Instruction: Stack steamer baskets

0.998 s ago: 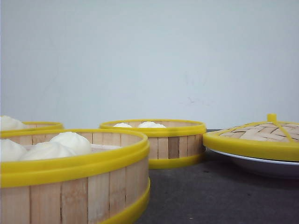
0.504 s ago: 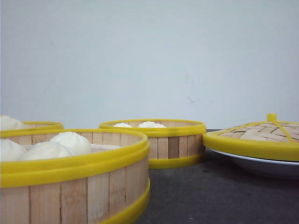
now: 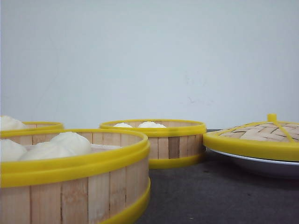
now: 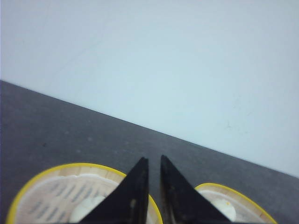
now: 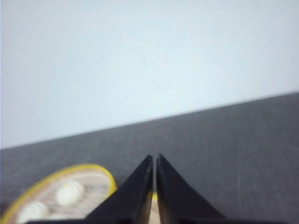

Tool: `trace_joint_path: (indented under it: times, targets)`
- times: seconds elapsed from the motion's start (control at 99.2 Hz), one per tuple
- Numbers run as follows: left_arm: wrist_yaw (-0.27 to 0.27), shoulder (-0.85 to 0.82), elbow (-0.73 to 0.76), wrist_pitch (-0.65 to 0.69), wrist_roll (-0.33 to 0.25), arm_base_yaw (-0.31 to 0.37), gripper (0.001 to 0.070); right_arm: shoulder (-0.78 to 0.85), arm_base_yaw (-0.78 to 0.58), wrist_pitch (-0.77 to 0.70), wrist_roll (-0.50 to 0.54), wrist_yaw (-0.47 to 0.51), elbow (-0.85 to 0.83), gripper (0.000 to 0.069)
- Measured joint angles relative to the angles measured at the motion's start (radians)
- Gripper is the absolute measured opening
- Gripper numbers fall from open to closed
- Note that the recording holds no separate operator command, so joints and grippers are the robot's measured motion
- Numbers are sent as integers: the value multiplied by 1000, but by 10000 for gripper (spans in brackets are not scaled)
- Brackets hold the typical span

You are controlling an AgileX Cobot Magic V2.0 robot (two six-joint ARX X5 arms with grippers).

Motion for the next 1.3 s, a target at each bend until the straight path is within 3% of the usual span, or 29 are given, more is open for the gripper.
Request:
trace_joint_path:
  times: [0.212, 0.383, 0.585, 0.847, 0.908, 0.968, 1.039, 1.089, 1.17, 1.301]
  targets:
    - [2, 229, 238, -221, 160, 0, 18, 253, 0, -238, -75, -4, 281, 10]
    - [4, 385, 295, -292, 245, 0, 18, 449, 0, -354, -148, -9, 397, 10]
    - [4, 524, 293, -365, 290, 0, 18, 619, 0, -449, -199, -10, 396, 9]
    - [4, 577, 293, -369, 302, 0, 18, 701, 0, -455, -240, -10, 396, 15]
    - [4, 577, 293, -367, 302, 0, 25, 703, 0, -454, -243, -10, 396, 81]
    - [4, 577, 293, -366, 302, 0, 75, 705, 0, -451, -243, -10, 396, 234]
    - [4, 576, 293, -362, 302, 0, 200, 708, 0, -443, -243, -10, 396, 416]
    - [4, 576, 293, -354, 302, 0, 319, 713, 0, -435, -243, -10, 396, 503]
    - [4, 576, 293, -347, 302, 0, 429, 727, 0, -424, -241, -11, 396, 561]
    - [4, 577, 293, -336, 302, 0, 465, 779, 14, -354, -230, -82, 396, 582]
